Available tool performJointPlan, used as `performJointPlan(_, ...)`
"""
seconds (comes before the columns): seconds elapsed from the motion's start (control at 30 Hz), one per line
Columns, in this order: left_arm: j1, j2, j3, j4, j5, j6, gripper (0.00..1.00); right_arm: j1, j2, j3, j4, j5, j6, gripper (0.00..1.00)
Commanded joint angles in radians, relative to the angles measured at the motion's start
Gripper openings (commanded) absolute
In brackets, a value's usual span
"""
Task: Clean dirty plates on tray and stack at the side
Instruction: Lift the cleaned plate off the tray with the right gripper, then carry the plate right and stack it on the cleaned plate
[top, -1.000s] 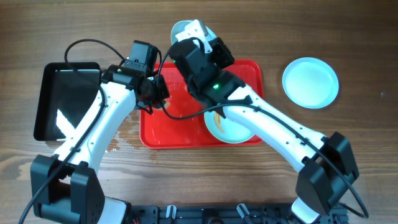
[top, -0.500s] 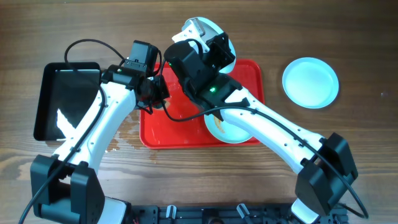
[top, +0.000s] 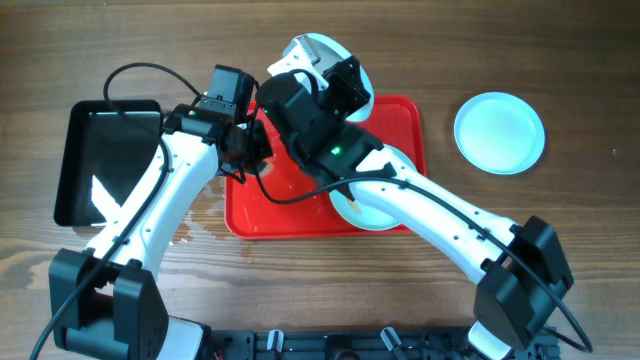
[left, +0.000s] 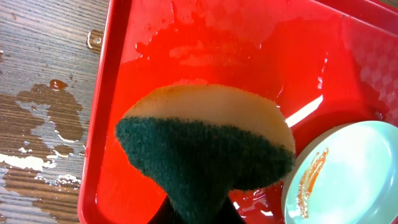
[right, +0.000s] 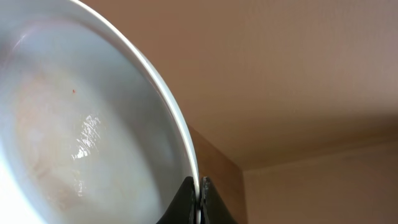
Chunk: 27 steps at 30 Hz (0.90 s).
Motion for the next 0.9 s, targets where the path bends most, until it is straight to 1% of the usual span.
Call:
performJointPlan(0.0,0.007,-0.001,0.005,0.003,-0.002,-0.014,0.04,0.005,-0.02,-0.047,0.002,0.043,0.029,0.04)
performJointPlan(0.1,0.007,-0.001,0.005,0.003,-0.002,-0.014,0.04,0.005,-0.02,-0.051,0.052,0.132,-0.028,0.04)
performJointPlan(0.17,0.007,-0.001,0.005,0.003,-0.002,-0.014,0.04,0.005,-0.02,-0.051,0.183,0.237,-0.139,0.04)
performJointPlan(0.2,0.007,-0.001,0.005,0.003,-0.001,-0.014,0.04,0.005,-0.02,-0.051,0.23,0.24,-0.166,0.04)
performJointPlan(0.27,0.007,-0.001,0.005,0.003,-0.001,-0.018,0.04,0.005,-0.02,-0.052,0.223,0.193,-0.146,0.04)
performJointPlan(0.37,0.007,-0.001,0.005,0.002,0.01,-0.018,0.04,0.005,-0.018,-0.063,0.073,0.027,-0.064,0.04)
performJointPlan(0.4,0.007,-0.001,0.005,0.0,0.01,-0.018,0.04,0.005,-0.015,-0.066,0.04,0.012,-0.035,0.04)
performJointPlan(0.47,0.007,-0.001,0.005,-0.001,0.01,-0.017,0.04,0.002,-0.014,-0.068,0.019,0.053,-0.007,0.04)
performJointPlan(0.53,0.007,-0.001,0.005,-0.001,0.01,-0.017,0.04,0.001,-0.019,-0.068,0.068,0.153,0.01,0.04)
performJointPlan(0.57,0.007,-0.001,0.005,0.0,0.01,-0.017,0.04,0.001,-0.022,-0.068,0.091,0.175,0.031,0.04)
performJointPlan(0.6,0.007,-0.001,0.005,0.0,0.01,-0.017,0.04,0.001,-0.028,-0.068,0.087,0.16,0.085,0.04)
performJointPlan(0.63,0.007,-0.001,0.005,0.0,0.01,-0.017,0.04,0.0,-0.031,-0.068,0.062,0.12,0.13,0.04)
performJointPlan(0.7,0.007,-0.001,0.005,-0.002,0.01,-0.017,0.04,-0.018,-0.035,-0.068,-0.077,-0.114,0.241,0.04)
performJointPlan(0.87,0.007,-0.001,0.005,-0.01,0.01,-0.017,0.04,-0.136,-0.049,-0.046,-0.241,-0.405,0.504,0.04)
